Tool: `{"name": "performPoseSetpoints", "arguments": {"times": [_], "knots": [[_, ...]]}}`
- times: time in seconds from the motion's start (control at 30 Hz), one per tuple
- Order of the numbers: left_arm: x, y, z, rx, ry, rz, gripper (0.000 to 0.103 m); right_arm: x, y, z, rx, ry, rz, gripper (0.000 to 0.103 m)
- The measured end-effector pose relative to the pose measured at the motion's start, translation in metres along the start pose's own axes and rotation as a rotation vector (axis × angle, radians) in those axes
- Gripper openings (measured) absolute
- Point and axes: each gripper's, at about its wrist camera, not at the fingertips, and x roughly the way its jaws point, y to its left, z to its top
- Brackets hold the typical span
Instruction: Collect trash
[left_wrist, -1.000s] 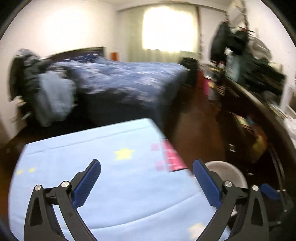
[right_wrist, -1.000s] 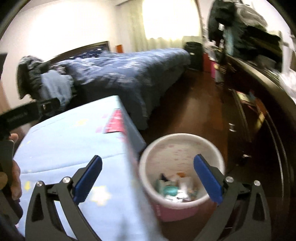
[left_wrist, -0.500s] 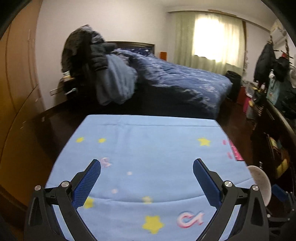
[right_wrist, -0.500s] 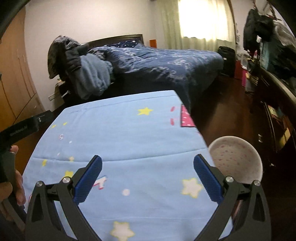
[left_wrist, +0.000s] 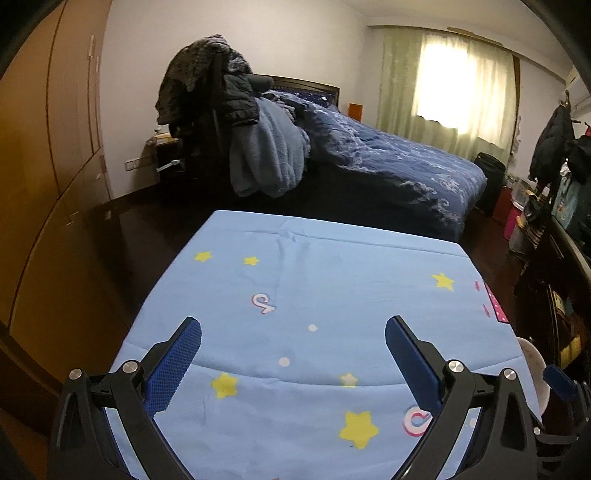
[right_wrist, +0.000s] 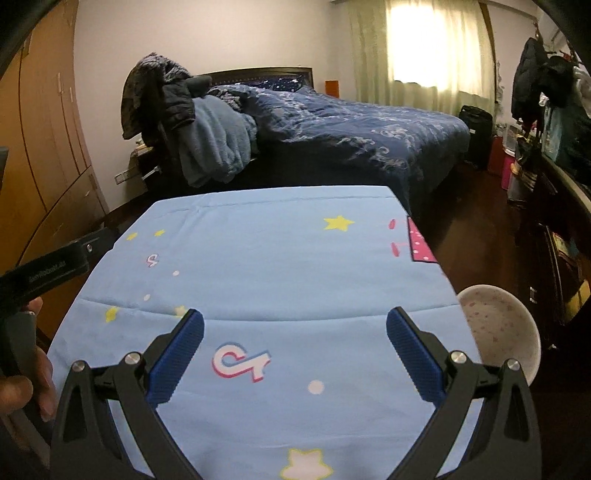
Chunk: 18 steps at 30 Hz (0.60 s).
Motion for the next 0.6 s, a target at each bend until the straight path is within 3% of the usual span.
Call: {"name": "performPoseSetpoints", "arguments": {"times": [0.27, 0.6], "knots": [[0.003, 0.011, -0.003, -0.020, 0.015, -0.017, 0.099, 0.001, 0.011, -0.002, -0.027, 0.005, 0.010, 0.099], [0.005, 0.010, -0.006, 0.016, 0.016, 0.018, 0.099, 0.001, 0.017, -0.003, -0.051, -0.005, 0.012, 0.099]]}}
